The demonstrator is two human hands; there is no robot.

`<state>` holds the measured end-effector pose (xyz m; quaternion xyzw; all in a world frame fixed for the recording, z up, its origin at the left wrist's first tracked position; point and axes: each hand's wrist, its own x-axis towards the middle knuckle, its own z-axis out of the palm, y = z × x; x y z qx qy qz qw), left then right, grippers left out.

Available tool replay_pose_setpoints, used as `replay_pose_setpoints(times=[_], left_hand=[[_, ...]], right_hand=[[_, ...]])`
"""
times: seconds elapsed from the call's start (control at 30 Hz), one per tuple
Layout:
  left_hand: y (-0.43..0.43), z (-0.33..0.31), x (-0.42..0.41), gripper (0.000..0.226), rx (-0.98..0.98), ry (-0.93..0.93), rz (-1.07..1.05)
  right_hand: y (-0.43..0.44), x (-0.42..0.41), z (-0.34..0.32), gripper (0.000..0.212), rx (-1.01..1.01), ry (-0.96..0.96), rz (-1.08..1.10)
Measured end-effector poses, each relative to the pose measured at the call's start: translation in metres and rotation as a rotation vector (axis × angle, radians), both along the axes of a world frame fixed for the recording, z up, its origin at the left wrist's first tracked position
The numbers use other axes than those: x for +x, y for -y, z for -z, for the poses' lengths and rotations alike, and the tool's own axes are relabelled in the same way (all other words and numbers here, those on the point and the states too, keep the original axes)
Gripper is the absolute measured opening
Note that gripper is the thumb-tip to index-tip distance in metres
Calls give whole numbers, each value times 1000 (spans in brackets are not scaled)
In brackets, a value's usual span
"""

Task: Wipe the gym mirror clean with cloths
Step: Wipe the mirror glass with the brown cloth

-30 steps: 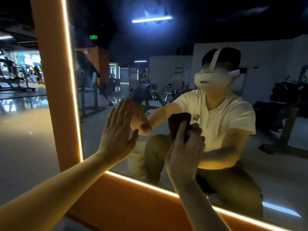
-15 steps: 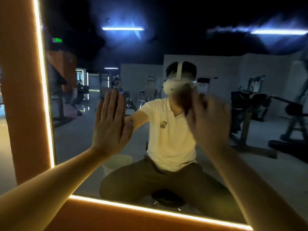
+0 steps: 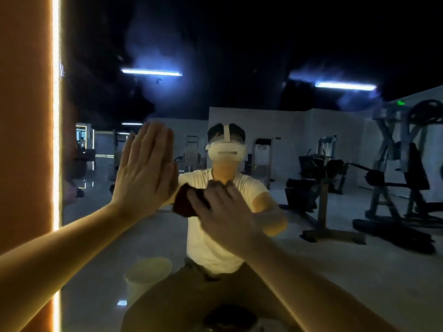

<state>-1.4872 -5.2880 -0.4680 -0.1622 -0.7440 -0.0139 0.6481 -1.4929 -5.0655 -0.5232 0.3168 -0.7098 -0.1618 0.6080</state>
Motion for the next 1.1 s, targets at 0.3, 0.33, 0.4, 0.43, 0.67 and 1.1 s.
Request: replay_pose_setpoints(times=[0.3, 0.33, 0.4, 0.43, 0.67, 1.1], left_hand=[[-21, -6, -15, 94, 19, 105, -231], [-22, -6, -14, 94, 20, 115, -224], [-22, -6, -10, 90, 13, 117, -193], [-21, -7, -5, 85, 4, 102, -165], [-7, -65, 6, 65, 32, -37, -63], [-17, -115, 13, 50, 85, -53, 87]], right_hand=[[-128, -14, -161, 55, -971, -147, 32], [-107, -14, -163, 57, -1020, -145, 30], [-46, -13, -146, 60, -976, -96, -31], [-15, -10, -130, 59, -892, -47, -81], [-10, 2, -93, 44, 49, 44, -69], [44, 3, -162, 48, -520, -1, -223]])
